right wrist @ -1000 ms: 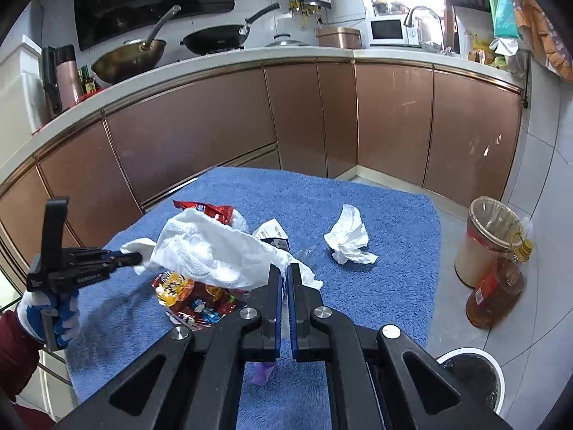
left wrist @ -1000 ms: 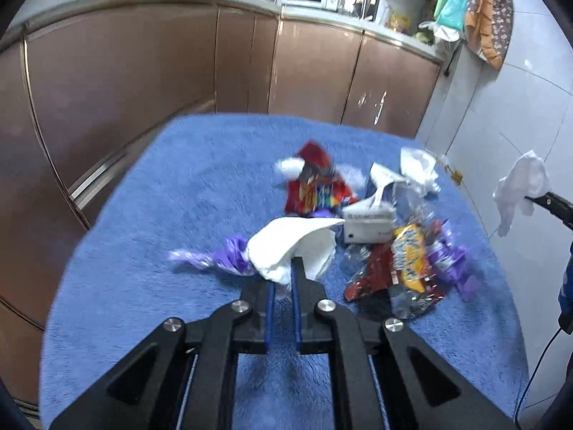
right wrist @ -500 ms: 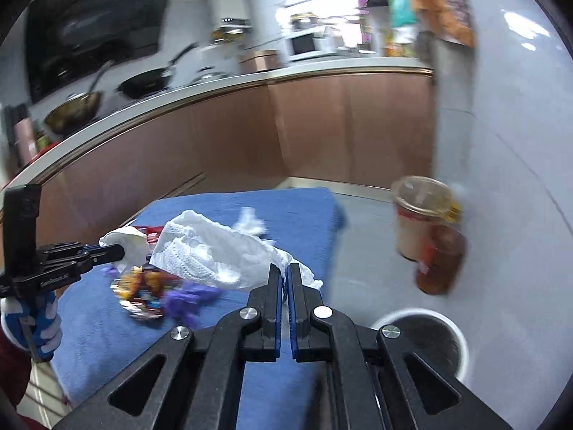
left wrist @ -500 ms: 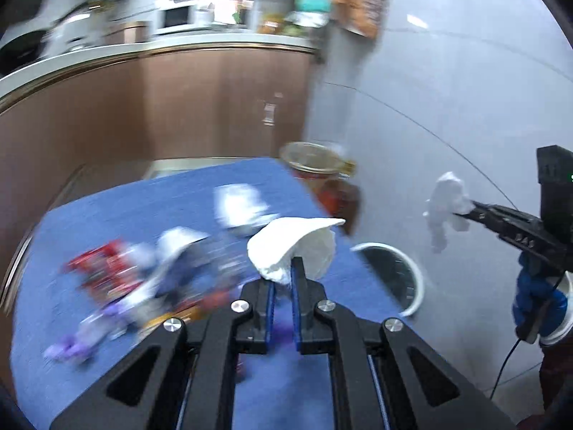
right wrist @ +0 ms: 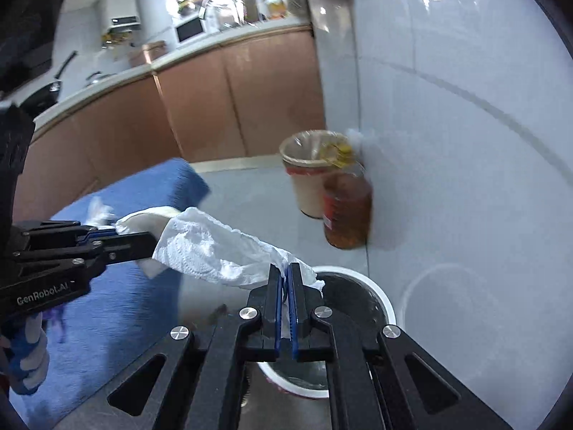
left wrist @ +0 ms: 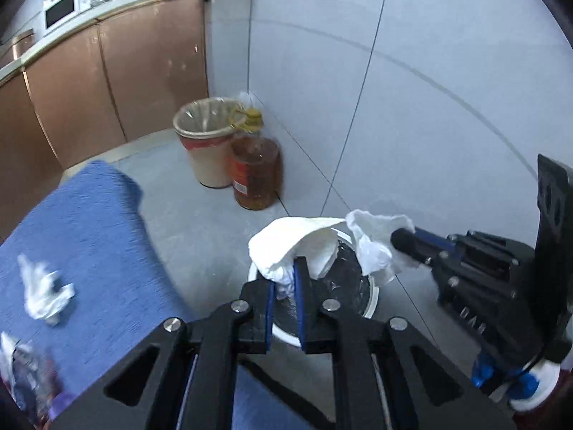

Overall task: Collect trash
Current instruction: 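Carry both tissues over the black-lined bin and open both grippers to drop them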

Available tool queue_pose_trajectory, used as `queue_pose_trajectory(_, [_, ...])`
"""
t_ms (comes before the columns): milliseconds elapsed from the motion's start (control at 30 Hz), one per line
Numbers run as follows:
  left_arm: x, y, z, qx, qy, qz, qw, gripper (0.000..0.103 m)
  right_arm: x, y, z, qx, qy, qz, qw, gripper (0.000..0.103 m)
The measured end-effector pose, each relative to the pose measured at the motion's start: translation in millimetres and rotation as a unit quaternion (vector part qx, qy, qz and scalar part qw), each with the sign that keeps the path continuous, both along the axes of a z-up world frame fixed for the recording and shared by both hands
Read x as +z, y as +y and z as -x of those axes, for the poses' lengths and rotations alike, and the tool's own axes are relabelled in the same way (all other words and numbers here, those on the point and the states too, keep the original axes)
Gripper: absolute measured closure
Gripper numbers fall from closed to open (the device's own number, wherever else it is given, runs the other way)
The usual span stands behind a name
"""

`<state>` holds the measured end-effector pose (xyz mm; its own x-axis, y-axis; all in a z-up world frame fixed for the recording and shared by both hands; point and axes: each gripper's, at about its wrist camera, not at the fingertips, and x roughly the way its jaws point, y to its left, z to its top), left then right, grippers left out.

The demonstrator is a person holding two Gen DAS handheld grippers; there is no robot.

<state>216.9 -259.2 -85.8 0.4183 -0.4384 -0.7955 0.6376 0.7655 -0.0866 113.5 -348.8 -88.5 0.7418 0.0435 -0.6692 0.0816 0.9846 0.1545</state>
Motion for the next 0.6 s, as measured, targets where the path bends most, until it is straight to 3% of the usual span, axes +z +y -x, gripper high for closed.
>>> queue_pose_trajectory(133, [-23, -20, -18, 0.001, 0.028, -0.007, 0.9996, 0.087, -26, -15, -13, -0.022, 0.020, -0.005, 1.000, 0.099])
queue_pose_trajectory(233, [-35, -28, -29, 0.006, 0.047, 0.004, 0.9989, 0.068, -42, -22, -23, -0.032, 0.036, -0.004, 0.999, 0.099])
queue_pose_trajectory(300, [-42, -33, -33, 0.010, 0.056, 0.010, 0.9983, 0.049, -55, -28, -28, -0.039, 0.050, 0.000, 0.998, 0.095])
queue_pose_trajectory(400, [-45, -33, -36, 0.011, 0.065, 0.019, 0.9977, 0.048, -67, -34, -29, -0.052, 0.062, 0.000, 0.997, 0.081])
queue_pose_trajectory(600, [-39, -18, -27, 0.014, 0.052, 0.037, 0.9979, 0.048, -70, -33, -26, -0.061, 0.068, 0.000, 0.996, 0.073])
